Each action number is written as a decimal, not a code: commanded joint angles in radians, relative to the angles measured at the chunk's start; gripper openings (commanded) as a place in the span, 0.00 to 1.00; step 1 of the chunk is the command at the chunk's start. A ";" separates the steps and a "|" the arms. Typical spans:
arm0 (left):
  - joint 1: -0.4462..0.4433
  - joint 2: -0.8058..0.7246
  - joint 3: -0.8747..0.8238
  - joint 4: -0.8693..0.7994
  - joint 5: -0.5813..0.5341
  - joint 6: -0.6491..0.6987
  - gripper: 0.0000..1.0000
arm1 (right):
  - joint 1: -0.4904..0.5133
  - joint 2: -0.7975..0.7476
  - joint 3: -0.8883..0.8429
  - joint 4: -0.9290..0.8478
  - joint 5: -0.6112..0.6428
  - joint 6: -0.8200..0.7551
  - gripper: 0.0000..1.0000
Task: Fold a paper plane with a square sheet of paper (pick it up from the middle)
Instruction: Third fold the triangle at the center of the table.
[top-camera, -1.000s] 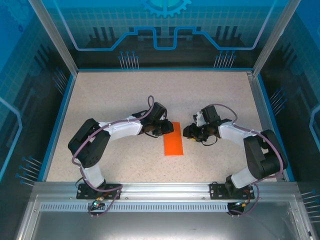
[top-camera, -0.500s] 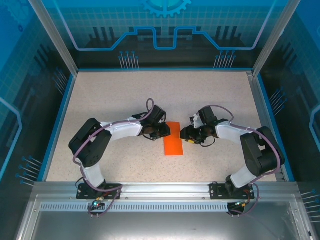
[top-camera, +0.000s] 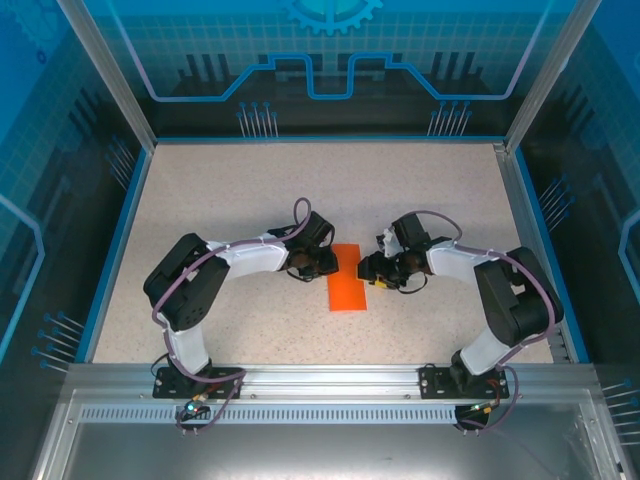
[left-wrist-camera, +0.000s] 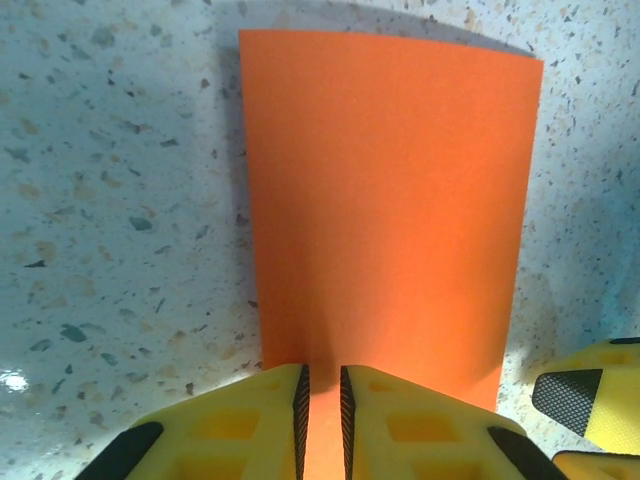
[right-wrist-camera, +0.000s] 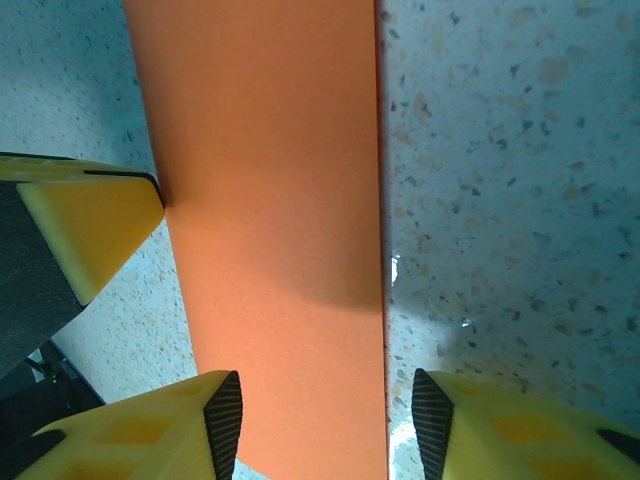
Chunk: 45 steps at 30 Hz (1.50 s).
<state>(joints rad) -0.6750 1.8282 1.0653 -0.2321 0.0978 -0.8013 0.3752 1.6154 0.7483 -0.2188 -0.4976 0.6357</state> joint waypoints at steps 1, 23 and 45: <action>-0.003 0.020 0.022 -0.038 -0.020 0.039 0.19 | 0.020 0.024 0.036 0.009 -0.007 0.012 0.51; -0.003 0.041 -0.013 -0.052 -0.030 0.047 0.19 | 0.046 0.049 0.046 0.016 -0.004 0.024 0.54; -0.003 0.034 -0.018 -0.048 -0.027 0.042 0.19 | 0.060 0.032 0.029 0.025 -0.040 0.065 0.51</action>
<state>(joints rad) -0.6750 1.8515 1.0641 -0.2497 0.0875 -0.7753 0.4232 1.6630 0.7799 -0.2016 -0.5095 0.6815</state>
